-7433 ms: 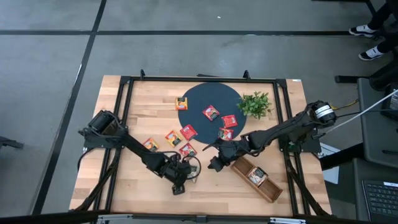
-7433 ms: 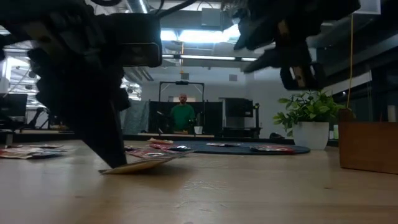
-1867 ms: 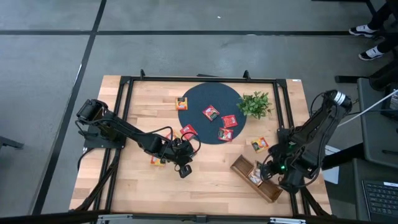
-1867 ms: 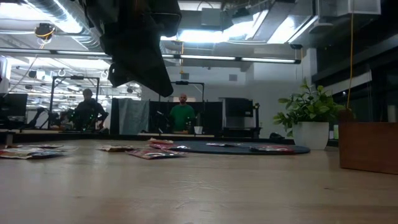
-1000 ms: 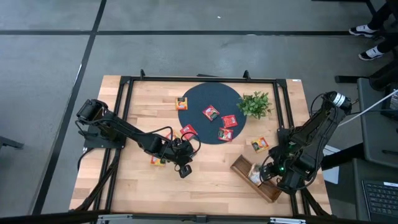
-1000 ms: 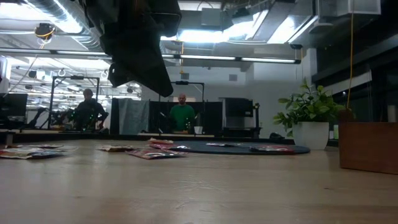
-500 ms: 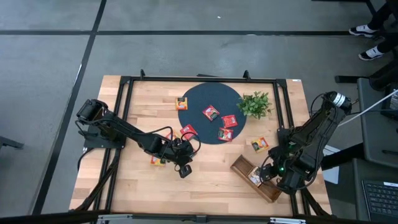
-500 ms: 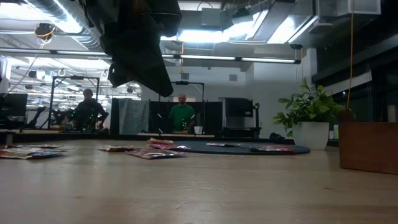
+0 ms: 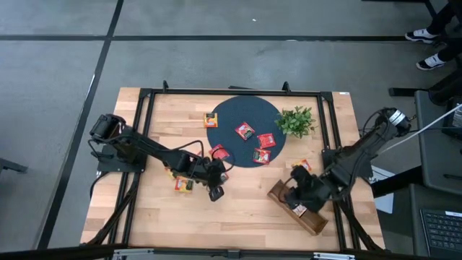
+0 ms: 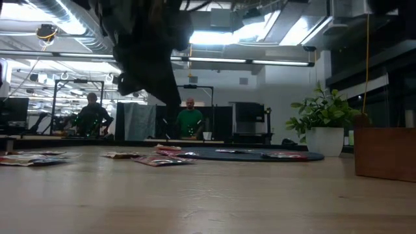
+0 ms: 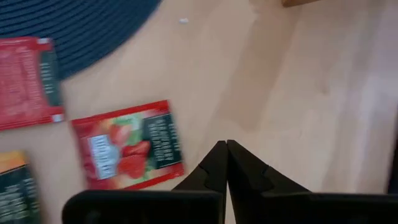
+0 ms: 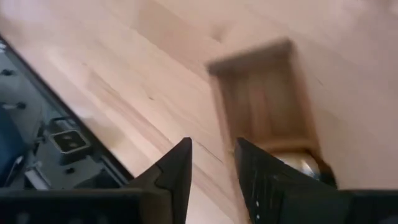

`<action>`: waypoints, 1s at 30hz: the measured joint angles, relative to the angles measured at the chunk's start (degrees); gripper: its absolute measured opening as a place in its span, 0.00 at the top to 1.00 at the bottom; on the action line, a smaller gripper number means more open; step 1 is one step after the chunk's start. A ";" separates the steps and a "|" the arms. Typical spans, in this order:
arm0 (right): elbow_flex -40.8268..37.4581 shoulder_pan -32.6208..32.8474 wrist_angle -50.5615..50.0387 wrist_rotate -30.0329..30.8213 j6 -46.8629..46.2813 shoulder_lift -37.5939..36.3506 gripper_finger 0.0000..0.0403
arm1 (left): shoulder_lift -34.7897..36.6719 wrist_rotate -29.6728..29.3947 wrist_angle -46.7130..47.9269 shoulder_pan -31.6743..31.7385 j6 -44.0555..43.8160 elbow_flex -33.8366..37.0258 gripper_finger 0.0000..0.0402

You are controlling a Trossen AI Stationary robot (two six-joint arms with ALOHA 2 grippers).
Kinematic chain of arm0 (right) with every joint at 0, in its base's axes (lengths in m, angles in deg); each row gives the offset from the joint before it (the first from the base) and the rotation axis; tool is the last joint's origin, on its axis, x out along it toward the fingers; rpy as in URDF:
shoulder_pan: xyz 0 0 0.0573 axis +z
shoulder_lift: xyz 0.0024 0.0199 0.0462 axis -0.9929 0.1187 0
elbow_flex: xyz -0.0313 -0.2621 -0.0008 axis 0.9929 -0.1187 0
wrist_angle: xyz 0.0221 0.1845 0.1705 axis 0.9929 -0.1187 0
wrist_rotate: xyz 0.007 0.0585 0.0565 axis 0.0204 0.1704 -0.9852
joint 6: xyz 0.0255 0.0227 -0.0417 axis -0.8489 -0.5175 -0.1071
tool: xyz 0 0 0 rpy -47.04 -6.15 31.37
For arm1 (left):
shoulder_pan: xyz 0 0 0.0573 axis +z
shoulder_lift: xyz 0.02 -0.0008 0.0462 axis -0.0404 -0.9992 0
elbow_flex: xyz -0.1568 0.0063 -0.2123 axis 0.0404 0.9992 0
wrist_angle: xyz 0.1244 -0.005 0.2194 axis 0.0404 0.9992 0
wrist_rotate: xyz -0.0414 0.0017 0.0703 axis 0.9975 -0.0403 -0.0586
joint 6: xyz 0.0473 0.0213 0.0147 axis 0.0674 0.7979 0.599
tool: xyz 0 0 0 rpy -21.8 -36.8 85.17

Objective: Pick & Place Tea
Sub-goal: Put the red tea bag into the right section of the wooden organizer

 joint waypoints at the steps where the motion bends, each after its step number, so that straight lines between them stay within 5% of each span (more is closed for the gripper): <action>1: 0.00 -1.01 0.94 0.01 2.03 0.00 0.69 | 0.00 0.05 0.96 0.40 0.49 0.00 0.99; 18: 0.00 -18.02 20.43 -8.39 27.36 0.00 0.69 | -0.55 -0.82 12.75 5.68 13.52 0.02 1.00; 30: 0.00 -23.29 23.38 -9.45 27.65 0.14 0.69 | -0.97 3.36 1.52 7.31 13.37 10.98 1.00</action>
